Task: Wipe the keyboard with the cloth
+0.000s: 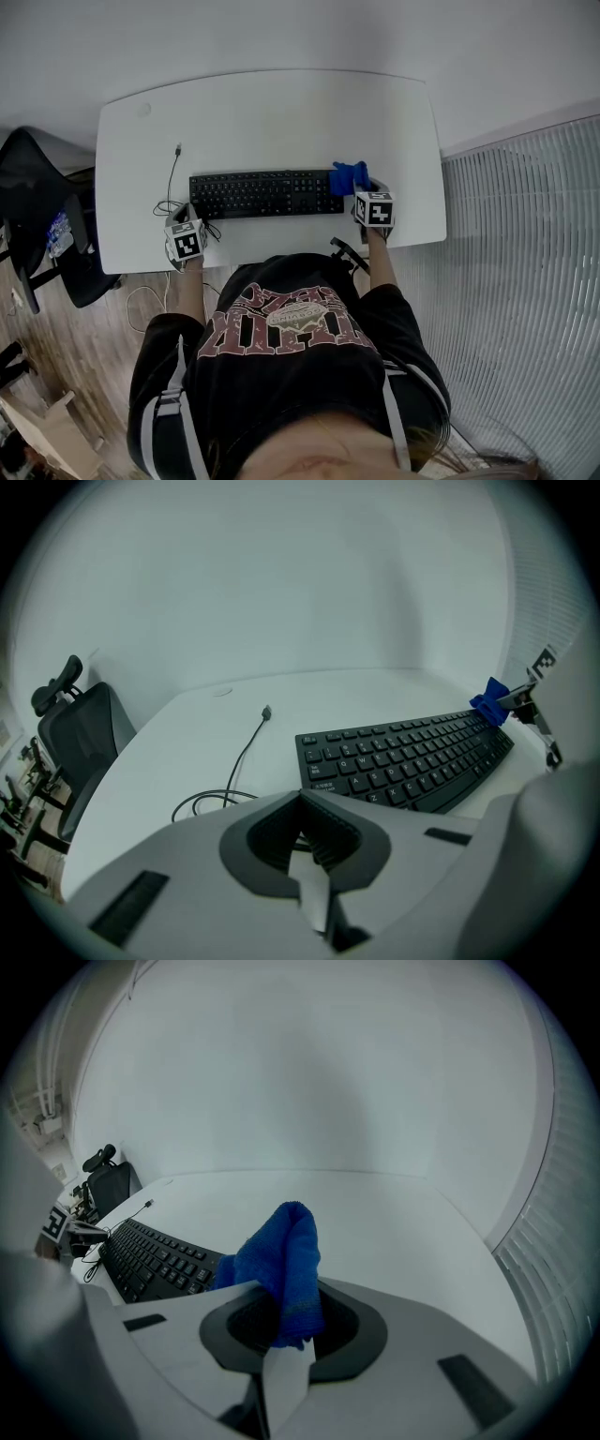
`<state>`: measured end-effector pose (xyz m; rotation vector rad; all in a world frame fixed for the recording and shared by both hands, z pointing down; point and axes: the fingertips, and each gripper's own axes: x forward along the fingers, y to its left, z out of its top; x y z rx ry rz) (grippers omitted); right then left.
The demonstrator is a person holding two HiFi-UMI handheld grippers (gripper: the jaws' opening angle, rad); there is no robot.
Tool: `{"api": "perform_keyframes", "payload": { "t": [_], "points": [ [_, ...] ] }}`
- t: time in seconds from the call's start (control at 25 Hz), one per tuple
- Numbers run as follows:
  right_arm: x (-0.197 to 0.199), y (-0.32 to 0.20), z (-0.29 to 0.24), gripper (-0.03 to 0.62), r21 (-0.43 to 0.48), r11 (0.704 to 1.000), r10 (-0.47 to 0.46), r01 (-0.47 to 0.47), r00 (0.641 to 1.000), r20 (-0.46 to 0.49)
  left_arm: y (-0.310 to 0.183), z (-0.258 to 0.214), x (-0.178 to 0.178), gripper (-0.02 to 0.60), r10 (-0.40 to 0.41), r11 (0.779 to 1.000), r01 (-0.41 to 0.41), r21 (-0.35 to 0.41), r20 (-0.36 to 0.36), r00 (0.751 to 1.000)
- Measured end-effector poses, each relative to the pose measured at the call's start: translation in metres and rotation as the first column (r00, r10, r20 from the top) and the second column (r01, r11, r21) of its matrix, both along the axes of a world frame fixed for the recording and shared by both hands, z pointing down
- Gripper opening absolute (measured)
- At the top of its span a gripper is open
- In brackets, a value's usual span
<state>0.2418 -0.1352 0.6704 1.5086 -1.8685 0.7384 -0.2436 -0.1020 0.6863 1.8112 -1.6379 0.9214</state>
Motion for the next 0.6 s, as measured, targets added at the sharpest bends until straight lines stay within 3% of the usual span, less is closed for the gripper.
{"api": "perform_keyframes", "payload": {
  "t": [0.16,0.32,0.6],
  "points": [
    [0.002,0.002,-0.002,0.064,0.002,1.000,0.021,-0.021,1.000,0.002,-0.001,-0.001,0.000,0.032,0.002,1.000,-0.002,0.004,-0.005,1.000],
    [-0.009,-0.001,-0.021,0.064,0.036,0.998,0.049,-0.052,0.994,0.099,-0.001,0.002,0.000,0.032,0.005,1.000,-0.005,0.005,-0.010,1.000],
    [-0.081,-0.019,-0.076,0.064,0.152,0.985,-0.105,0.082,0.983,0.149,-0.002,-0.001,0.000,0.032,0.011,1.000,-0.010,0.009,-0.025,1.000]
  ]
}}
